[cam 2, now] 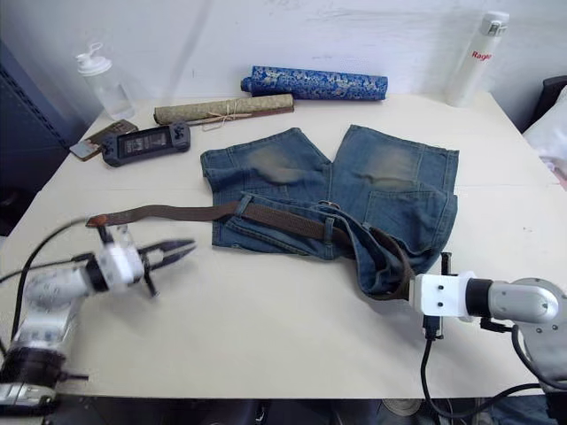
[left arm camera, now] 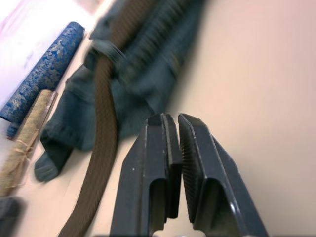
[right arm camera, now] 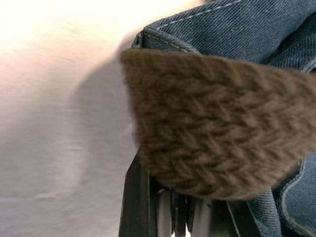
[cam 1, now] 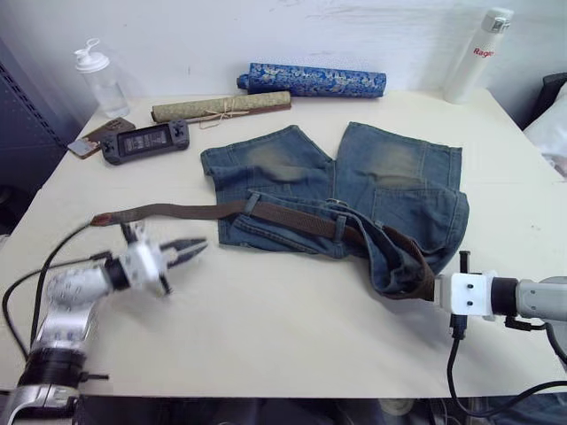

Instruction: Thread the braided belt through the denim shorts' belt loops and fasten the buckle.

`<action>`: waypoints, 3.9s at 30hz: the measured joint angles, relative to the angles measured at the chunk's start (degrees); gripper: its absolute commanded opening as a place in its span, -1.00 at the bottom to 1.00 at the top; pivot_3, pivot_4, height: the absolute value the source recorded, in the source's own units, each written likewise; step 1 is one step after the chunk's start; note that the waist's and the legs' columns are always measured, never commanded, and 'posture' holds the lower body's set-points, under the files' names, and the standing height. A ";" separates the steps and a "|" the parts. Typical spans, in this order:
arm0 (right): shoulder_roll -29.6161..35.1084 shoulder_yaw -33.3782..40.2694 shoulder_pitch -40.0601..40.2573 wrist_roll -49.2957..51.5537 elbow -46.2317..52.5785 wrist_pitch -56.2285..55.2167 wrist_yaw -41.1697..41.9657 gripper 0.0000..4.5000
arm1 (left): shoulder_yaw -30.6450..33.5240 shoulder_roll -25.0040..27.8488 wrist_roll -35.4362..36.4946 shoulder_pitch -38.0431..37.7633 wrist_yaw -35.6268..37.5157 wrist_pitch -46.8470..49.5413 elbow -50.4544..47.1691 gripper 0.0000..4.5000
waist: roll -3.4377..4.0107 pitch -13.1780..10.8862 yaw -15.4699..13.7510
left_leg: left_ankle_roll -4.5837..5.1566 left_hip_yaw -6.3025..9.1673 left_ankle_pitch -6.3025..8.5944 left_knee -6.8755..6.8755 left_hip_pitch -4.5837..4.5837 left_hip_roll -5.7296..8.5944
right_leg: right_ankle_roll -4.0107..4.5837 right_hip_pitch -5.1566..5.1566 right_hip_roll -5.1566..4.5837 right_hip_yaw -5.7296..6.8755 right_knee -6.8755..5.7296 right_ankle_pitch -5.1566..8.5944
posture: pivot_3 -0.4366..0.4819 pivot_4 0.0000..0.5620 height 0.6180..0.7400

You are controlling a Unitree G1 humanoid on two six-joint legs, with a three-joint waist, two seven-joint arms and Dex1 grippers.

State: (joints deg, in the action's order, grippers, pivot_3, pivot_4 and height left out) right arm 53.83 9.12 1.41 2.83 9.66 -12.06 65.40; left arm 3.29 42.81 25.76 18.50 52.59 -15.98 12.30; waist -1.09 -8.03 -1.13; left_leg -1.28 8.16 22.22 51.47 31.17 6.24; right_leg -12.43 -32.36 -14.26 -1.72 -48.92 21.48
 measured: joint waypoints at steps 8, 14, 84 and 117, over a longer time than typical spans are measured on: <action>0.02 -2.02 -1.24 0.05 -0.54 -0.29 -1.93 -1.00 | -1.30 0.92 10.25 22.93 6.10 41.39 10.31 0.98 | -0.02 0.05 1.36 | -0.03 -0.03 -0.01 -0.19 -0.10 -0.01 | -0.01 0.01 -0.01 0.03 -0.02 0.19 | -0.05 -0.47 -0.68; 0.31 -2.29 -1.04 0.02 -0.41 -0.14 -2.68 -1.00 | -4.87 -4.22 4.63 31.50 10.09 45.44 25.15 0.98 | -0.17 0.06 1.28 | -0.09 -0.07 0.00 -0.11 -0.02 -0.03 | 0.00 0.00 -0.03 0.10 0.00 0.19 | -0.05 -0.47 -0.68; 16.67 13.32 14.97 8.04 15.02 20.26 10.34 0.99 | 4.30 9.07 8.72 -5.39 23.98 49.75 -18.17 0.99 | 0.28 -0.34 0.52 | -0.38 -0.21 0.79 0.43 0.02 -0.86 | 1.46 0.21 -0.17 1.37 -0.01 0.91 | -0.05 -0.47 -0.68; -11.11 -24.42 -50.91 -5.20 -38.72 42.06 -11.47 -0.88 | -13.85 -13.95 -24.40 36.59 9.30 16.68 40.26 -0.69 | -0.75 0.27 2.92 | -0.52 0.31 0.36 -0.26 -0.90 -0.08 | -0.01 1.13 -0.30 1.38 0.49 0.07 | -0.05 -0.47 -0.68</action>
State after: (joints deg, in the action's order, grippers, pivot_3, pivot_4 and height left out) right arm 42.71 -15.30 -49.51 -2.37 -29.06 30.00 53.94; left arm -10.56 28.86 1.36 55.09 61.89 0.71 52.56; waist -1.84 -7.77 1.79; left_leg -1.80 8.47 22.59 51.21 30.26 6.16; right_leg -12.44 -31.23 -14.56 -0.34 -48.42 21.55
